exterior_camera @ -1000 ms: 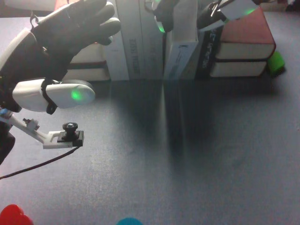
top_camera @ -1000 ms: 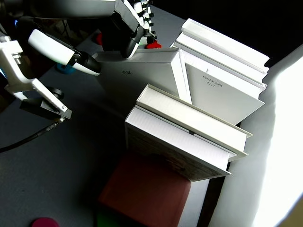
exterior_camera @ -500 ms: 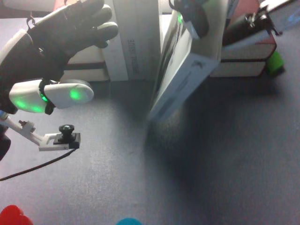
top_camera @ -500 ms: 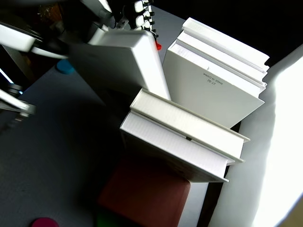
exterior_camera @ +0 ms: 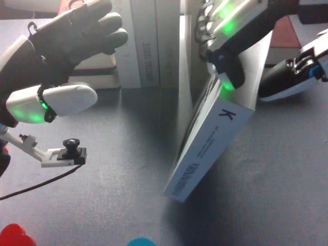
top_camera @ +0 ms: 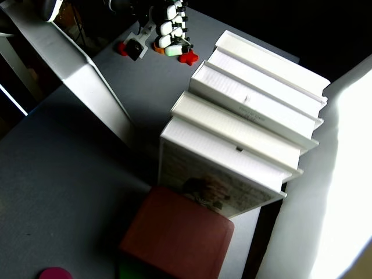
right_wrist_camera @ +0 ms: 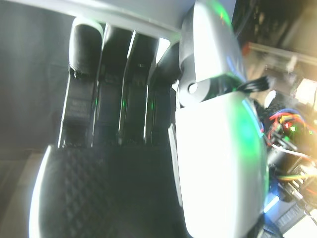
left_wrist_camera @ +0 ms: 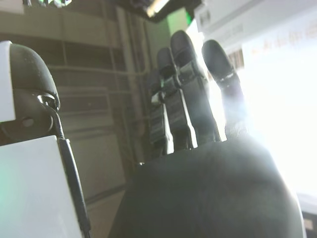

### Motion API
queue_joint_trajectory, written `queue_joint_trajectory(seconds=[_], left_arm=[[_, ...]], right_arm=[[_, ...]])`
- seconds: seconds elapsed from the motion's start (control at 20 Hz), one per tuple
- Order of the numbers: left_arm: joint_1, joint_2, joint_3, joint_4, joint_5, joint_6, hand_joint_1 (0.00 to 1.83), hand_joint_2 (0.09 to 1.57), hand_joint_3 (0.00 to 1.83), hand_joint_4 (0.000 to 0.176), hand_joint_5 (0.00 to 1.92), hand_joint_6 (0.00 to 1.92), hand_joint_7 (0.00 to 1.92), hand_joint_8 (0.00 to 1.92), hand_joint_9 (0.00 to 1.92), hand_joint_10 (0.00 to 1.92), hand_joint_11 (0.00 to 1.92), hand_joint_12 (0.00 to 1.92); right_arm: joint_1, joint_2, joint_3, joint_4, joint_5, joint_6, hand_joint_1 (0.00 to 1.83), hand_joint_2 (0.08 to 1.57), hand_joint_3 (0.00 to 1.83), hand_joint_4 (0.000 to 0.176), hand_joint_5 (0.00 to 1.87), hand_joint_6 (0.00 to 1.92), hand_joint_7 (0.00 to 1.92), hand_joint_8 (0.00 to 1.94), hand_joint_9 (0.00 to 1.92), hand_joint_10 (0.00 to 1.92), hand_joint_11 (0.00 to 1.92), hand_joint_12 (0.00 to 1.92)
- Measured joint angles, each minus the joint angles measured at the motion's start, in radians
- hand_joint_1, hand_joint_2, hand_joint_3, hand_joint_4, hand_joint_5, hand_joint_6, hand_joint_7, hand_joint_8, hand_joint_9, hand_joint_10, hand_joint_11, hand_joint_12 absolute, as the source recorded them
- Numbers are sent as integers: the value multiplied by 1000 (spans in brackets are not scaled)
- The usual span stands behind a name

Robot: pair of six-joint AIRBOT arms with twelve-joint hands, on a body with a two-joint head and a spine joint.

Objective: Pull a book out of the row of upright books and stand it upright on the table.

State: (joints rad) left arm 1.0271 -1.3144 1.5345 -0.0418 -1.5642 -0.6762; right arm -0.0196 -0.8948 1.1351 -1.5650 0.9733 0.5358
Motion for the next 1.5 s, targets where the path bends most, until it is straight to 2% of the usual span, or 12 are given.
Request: queue_joint_trajectory(seconds=[0.05, 0.3, 0.95, 1.0, 1.05, 1.1, 1.15, 1.3, 1.35, 1.4, 1.45, 1.5], left_arm=[[0, 0, 0, -1, 0, 0, 1091, 820, 0, 0, 425, 1, 551, 1, 620, 2, 51, 1487], [0, -1, 0, 0, 0, 0, 1113, 821, 1, 0, 411, 0, 537, 0, 608, 0, 0, 1522], [0, -1, 1, 4, 1, 0, 1094, 808, 0, 0, 415, 0, 470, 0, 590, 0, 14, 1557], [0, -1, 1, 4, 1, 0, 1047, 811, 1, 0, 404, 0, 464, 0, 579, 0, 2, 1564], [0, -1, 1, 2, 0, 0, 1022, 810, 0, 0, 408, 2, 486, 8, 583, 3, 0, 1580], [2, -1, -1, -1, 0, 0, 1029, 810, 0, 0, 423, 7, 503, 12, 585, 4, 0, 1614], [10, -2, -5, -12, -10, -1, 1026, 822, 4, 0, 425, 7, 504, 11, 576, 1, 0, 1633], [51, -2, -15, -42, -21, 0, 1026, 824, 5, 0, 425, 7, 504, 11, 573, 0, 0, 1637], [60, 8, -29, -48, -17, 1, 1020, 827, 5, 0, 441, 11, 490, 4, 553, 0, 0, 1621], [63, 24, -39, -43, -18, 0, 1020, 827, 5, 0, 441, 11, 490, 4, 553, 0, 0, 1621], [61, 32, -40, -47, -31, 0, 1034, 835, 6, 0, 445, 10, 487, 2, 557, 4, 0, 1583], [61, 33, -40, -56, -41, -1, 1031, 824, 1, 0, 449, 10, 504, 9, 557, 5, 0, 1580]], right_arm=[[-6, -14, 12, 19, -2, -4, 1368, 1150, 2, 0, 718, 1141, 1001, 1003, 894, 1292, 741, 1573], [-89, -89, 102, 127, -16, -16, 1371, 1138, 0, 0, 744, 1158, 1038, 922, 913, 1256, 738, 1574], [-124, -158, 200, 216, -35, -13, 1368, 1150, 2, 0, 718, 1141, 1001, 1003, 894, 1292, 741, 1573], [-135, -163, 206, 230, -35, -12, 1300, 1108, 0, 0, 1004, 691, 1034, 1134, 1030, 1213, 846, 1527], [-152, -174, 217, 251, -35, -15, 1361, 1123, 9, 0, 893, 893, 971, 1079, 933, 1292, 763, 1483], [-175, -190, 231, 279, -31, -15, 1231, 1167, 5, 0, 922, 949, 846, 1325, 740, 1269, 590, 1677], [-202, -217, 254, 298, -16, -15, 1219, 1165, 1, 0, 996, 904, 792, 1371, 654, 1396, 510, 1837], [-263, -266, 298, 330, 19, -22, 1217, 1164, 0, 0, 1013, 891, 783, 1378, 624, 1447, 492, 1886], [-272, -267, 299, 343, 24, -39, 1224, 1197, 3, 0, 900, 882, 793, 1536, 746, 1755, 689, 1914], [-272, -267, 299, 346, 24, -43, 1224, 1197, 3, 0, 900, 882, 793, 1536, 746, 1755, 689, 1914], [-272, -264, 299, 347, 23, -48, 1244, 1161, 0, 0, 927, 869, 904, 1384, 881, 1523, 802, 1894], [-273, -261, 299, 343, 23, -49, 1166, 1208, 10, 0, 775, 1231, 831, 1336, 776, 1346, 733, 1688]])
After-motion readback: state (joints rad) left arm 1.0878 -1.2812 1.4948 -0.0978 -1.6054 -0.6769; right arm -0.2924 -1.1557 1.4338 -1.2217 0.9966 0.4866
